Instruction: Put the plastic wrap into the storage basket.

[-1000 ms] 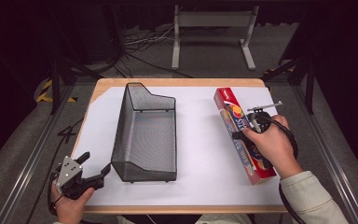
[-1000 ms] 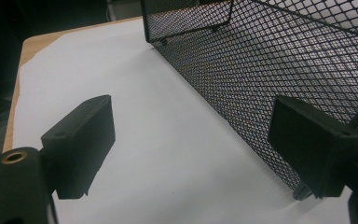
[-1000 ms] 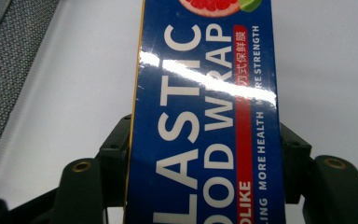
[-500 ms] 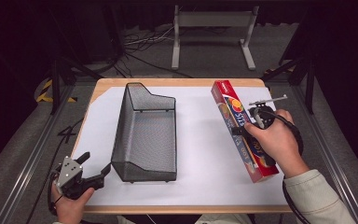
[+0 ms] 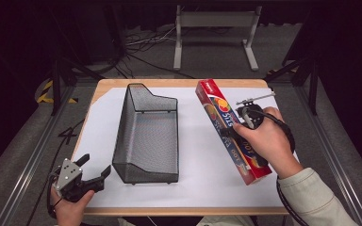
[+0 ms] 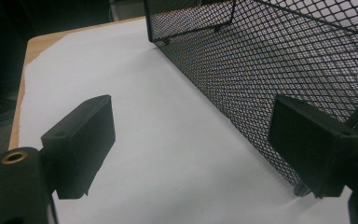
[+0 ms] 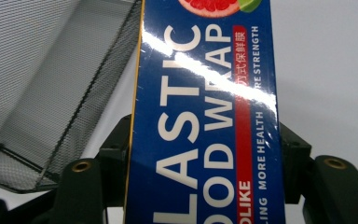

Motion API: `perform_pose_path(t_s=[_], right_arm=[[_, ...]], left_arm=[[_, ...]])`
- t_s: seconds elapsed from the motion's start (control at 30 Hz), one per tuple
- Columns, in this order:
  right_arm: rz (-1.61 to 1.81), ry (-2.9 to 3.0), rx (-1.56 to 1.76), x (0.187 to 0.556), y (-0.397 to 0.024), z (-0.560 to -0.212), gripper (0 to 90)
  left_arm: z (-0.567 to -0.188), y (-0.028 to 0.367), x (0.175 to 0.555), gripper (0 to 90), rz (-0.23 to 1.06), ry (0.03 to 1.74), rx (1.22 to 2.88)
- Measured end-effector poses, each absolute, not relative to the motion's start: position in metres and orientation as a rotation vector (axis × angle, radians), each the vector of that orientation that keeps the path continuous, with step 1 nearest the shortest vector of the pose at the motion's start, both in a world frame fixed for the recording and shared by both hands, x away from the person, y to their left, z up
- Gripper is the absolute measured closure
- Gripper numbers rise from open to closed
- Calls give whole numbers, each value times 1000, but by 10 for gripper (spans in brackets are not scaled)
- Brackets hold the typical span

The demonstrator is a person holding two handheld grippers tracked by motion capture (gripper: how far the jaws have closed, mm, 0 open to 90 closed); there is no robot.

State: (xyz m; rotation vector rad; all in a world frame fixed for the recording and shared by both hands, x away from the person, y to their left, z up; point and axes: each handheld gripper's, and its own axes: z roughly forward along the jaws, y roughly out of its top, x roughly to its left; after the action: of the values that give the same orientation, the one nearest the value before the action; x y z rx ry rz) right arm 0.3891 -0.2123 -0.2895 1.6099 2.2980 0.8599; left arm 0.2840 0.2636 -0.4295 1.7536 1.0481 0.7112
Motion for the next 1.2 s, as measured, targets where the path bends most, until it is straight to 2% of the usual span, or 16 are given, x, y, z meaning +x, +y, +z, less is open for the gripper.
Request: perform_pose_path(t_s=[0.37, 1.2], right_arm=[[883, 2379, 1520, 387, -168, -280, 390], [868, 2449, 1429, 396, -104, -272, 389]], left_arm=[[-429, 263, 286, 156, 708, 1036, 1751], [-429, 265, 284, 152, 702, 1026, 1742]])
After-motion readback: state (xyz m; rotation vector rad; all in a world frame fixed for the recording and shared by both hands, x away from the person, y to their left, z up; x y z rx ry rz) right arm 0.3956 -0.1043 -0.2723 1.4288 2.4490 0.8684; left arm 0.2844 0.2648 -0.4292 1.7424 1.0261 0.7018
